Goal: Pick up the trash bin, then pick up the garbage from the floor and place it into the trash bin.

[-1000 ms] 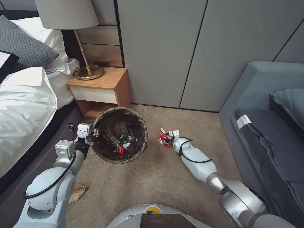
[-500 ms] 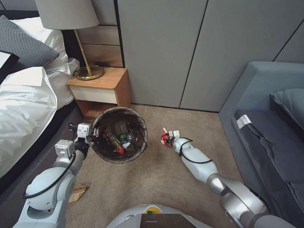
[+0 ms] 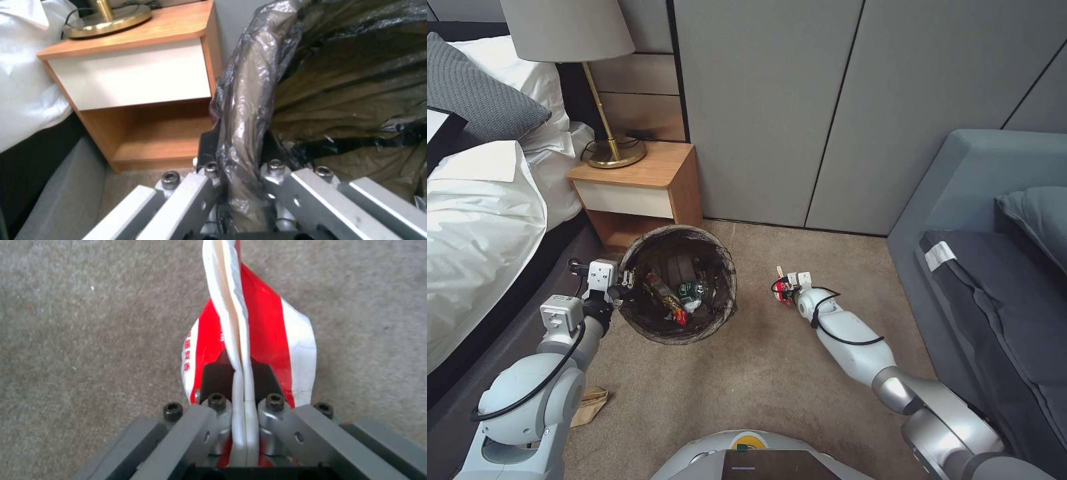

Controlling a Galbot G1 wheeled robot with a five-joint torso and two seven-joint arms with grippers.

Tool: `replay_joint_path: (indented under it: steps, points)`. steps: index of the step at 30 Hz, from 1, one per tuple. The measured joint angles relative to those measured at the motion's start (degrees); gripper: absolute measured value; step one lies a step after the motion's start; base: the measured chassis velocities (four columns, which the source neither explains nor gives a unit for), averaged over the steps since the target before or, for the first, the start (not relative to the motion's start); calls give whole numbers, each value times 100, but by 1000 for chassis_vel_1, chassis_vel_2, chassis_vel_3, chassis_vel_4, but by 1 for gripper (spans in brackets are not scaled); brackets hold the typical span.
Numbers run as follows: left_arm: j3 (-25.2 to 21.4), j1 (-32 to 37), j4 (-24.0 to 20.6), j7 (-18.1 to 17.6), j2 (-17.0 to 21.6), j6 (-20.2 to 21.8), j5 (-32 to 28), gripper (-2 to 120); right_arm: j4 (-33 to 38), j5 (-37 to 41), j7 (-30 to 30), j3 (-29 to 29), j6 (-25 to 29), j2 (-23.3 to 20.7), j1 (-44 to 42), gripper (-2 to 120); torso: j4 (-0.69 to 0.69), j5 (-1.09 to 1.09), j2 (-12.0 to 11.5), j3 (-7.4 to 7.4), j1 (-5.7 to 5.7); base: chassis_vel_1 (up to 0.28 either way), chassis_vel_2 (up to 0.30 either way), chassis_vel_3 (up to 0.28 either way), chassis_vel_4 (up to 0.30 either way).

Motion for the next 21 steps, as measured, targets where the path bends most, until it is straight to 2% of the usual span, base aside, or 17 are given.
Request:
replay_joint_path:
  steps: [4, 7, 8, 10, 11, 14, 15, 18, 19, 20, 21]
  points:
    - [6, -1, -8, 0, -2, 2, -1, 0, 429, 264, 122, 28, -126, -232, -109, 0, 0, 1, 0, 0, 0, 0, 0, 0, 0]
    - [5, -2, -15, 0, -4, 5, -2, 0, 1489, 810, 377, 280, -374, -728, -361, 0, 0, 1, 0, 0, 0, 0, 0, 0, 0]
    - [5, -2, -15, 0, -4, 5, -2, 0, 1489, 810, 377, 280, -374, -728, -361, 0, 0, 1, 0, 0, 0, 0, 0, 0, 0]
    - [7, -8, -15, -2, -11, 6, 0, 0, 2323, 1239, 609, 475, -549, -1122, -564, 0, 0, -1, 0, 0, 0, 0, 0, 0, 0]
    - [7, -8, -15, -2, -11, 6, 0, 0, 2323, 1239, 609, 475, -549, -1122, -564, 0, 0, -1, 0, 0, 0, 0, 0, 0, 0]
    - [35, -20, -14, -1, -26, 7, 7, 0, 3599, 1886, 936, 813, -796, -1702, -927, 0, -2, 1, 0, 0, 0, 0, 0, 0, 0]
    - [35, -20, -14, -1, -26, 7, 7, 0, 3599, 1886, 936, 813, -796, -1702, -927, 0, -2, 1, 0, 0, 0, 0, 0, 0, 0]
    - [49, -28, -14, -1, -44, 8, 13, 0, 4609, 2469, 1187, 1108, -947, -2063, -1153, 0, -1, 0, 0, -1, 0, 0, 0, 0, 0]
    - [49, -28, -14, -1, -44, 8, 13, 0, 4609, 2469, 1187, 1108, -947, -2063, -1153, 0, -1, 0, 0, -1, 0, 0, 0, 0, 0]
    - [50, -30, -15, 0, -50, 9, 14, 0, 5095, 2795, 1295, 1252, -993, -2230, -1249, 0, 0, 0, 0, -1, 0, 0, 0, 0, 0]
    - [50, -30, -15, -1, -51, 9, 15, 0, 5191, 2875, 1319, 1281, -1002, -2263, -1266, 0, 0, 0, 0, -1, 0, 0, 0, 0, 0]
